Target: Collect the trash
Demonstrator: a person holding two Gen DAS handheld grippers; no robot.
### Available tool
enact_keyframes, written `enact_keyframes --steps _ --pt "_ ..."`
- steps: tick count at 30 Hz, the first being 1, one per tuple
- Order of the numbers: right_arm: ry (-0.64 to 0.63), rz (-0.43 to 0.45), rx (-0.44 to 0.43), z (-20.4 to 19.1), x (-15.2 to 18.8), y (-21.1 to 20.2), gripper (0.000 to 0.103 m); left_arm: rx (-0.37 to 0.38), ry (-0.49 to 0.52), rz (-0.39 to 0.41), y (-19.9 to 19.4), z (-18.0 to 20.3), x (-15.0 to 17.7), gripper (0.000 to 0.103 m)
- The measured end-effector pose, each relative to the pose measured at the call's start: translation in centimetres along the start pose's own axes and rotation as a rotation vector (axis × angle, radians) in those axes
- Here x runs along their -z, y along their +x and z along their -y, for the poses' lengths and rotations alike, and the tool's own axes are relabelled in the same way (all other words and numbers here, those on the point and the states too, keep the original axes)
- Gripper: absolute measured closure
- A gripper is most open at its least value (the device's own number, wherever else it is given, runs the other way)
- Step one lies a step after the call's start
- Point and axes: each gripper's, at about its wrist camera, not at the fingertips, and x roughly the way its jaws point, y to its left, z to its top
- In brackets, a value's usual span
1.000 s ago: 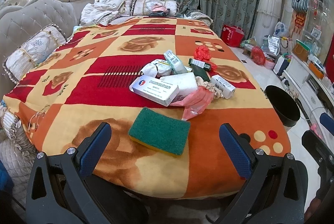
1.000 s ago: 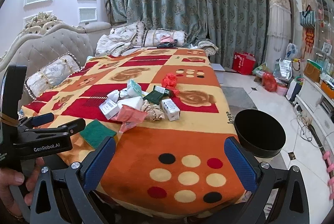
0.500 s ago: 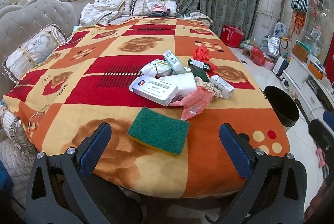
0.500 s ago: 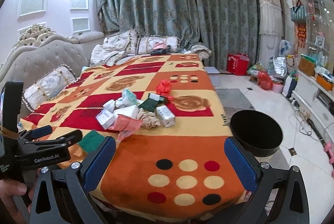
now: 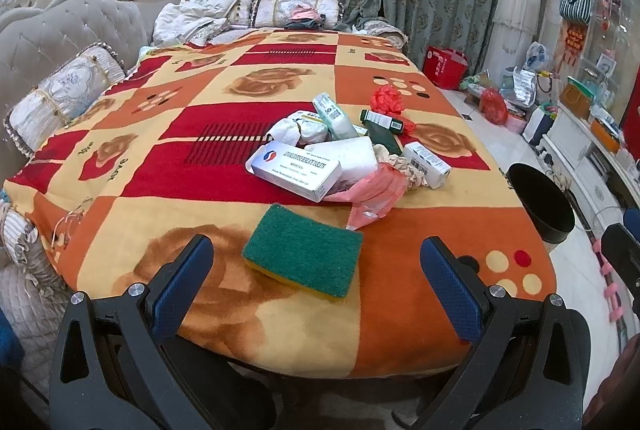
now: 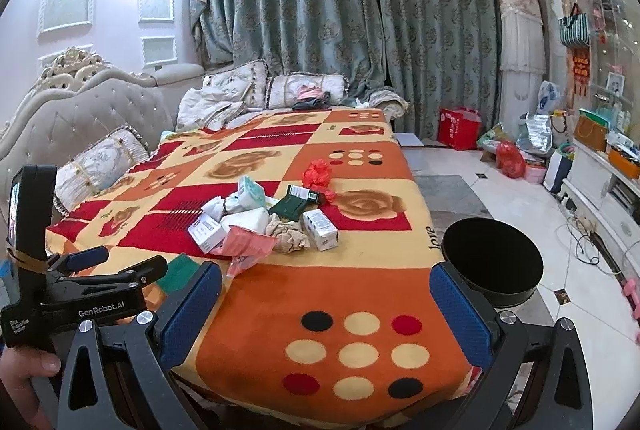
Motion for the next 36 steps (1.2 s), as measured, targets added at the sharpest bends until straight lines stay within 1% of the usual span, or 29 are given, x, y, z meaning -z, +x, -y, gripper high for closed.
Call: enact_keyframes --steps 36 --pt "-0.007 -0.016 -0.004 -0.06 0.42 0.07 0.000 0.004 0.001 -0.011 0.37 -0.06 0.05 0.000"
